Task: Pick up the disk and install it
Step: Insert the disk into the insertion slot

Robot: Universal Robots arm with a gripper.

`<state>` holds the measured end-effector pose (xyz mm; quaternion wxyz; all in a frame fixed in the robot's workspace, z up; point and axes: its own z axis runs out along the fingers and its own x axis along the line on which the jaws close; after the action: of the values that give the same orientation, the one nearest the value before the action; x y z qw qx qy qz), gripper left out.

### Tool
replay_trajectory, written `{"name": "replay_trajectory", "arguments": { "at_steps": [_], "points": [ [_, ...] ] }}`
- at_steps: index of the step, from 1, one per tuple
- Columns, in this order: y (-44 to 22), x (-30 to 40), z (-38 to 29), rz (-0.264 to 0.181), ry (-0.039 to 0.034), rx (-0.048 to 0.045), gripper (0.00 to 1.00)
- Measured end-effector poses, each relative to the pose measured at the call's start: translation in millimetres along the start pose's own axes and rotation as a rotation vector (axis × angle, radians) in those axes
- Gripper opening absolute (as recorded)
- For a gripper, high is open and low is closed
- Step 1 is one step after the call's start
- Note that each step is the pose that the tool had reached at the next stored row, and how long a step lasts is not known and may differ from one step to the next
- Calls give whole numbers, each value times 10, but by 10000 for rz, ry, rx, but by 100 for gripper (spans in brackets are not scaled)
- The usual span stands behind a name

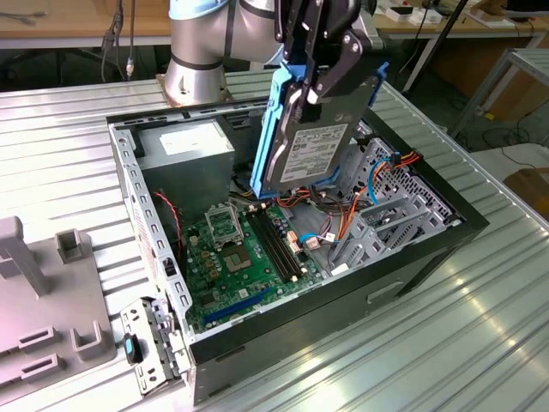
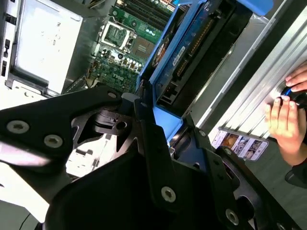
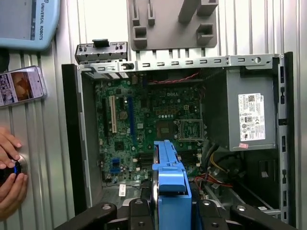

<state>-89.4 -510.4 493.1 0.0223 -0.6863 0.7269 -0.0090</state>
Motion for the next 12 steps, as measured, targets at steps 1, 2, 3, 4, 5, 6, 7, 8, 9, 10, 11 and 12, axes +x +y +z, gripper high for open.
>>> {"name": "replay_trajectory", "arguments": {
  "at_steps": [1, 2, 3, 4, 5, 6, 7, 8, 9, 10, 11, 12],
  "points": [
    [-24, 2, 3, -8, -1, 0, 37],
    [-80, 3, 7, -25, -1, -1, 37],
    [-152, 3, 15, -41, -2, -1, 37],
    [-216, 3, 21, -52, -2, -2, 37],
    [-323, 6, 32, -62, -4, -1, 37],
    [-350, 19, 34, -68, -1, -3, 37],
    [-362, 62, 40, -74, -3, -2, 37],
    [-373, 112, 47, -81, -4, -2, 37],
    [-383, 155, 54, -85, -4, -2, 37],
    [-389, 184, 59, -86, -4, -2, 37],
    [-402, 222, 63, -85, -6, -2, 37],
    [-426, 241, 64, -85, -6, -2, 37]
  ]
}}
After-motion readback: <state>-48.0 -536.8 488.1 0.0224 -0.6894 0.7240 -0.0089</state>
